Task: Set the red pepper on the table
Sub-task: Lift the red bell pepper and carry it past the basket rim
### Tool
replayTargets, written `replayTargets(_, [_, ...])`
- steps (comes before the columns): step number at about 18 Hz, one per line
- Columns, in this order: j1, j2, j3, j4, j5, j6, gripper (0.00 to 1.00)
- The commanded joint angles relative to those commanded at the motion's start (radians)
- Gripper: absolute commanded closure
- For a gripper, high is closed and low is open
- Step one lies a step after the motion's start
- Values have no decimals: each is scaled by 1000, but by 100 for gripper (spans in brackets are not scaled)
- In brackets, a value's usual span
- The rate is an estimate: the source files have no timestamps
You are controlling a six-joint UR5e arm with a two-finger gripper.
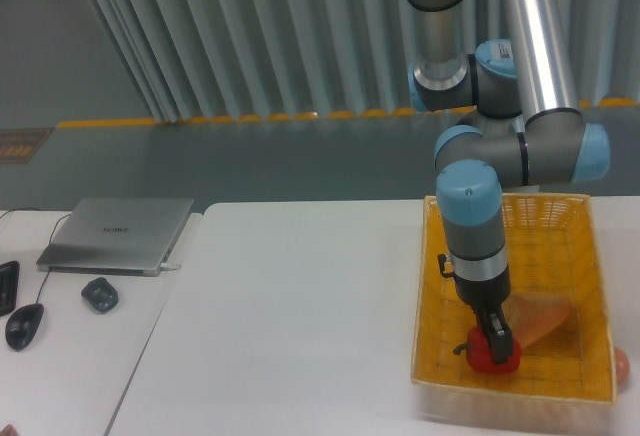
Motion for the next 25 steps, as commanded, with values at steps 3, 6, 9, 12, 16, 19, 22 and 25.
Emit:
replayTargets(3, [20,21,2,-14,0,3,61])
replayTargets(6, [29,34,9,-34,0,5,61])
replayTargets(9, [60,54,38,-97,-2,17,61])
replayTargets(12, [97,77,46,-123,-2,76,61])
replayTargets(16, [135,95,41,-140,-2,135,61])
replayTargets(19, [179,100,43,-144,-3,193,62])
replayTargets(22, [221,111,38,-147,-2,259,64])
replayTargets(25, [267,111,34,-146,-2,313,64])
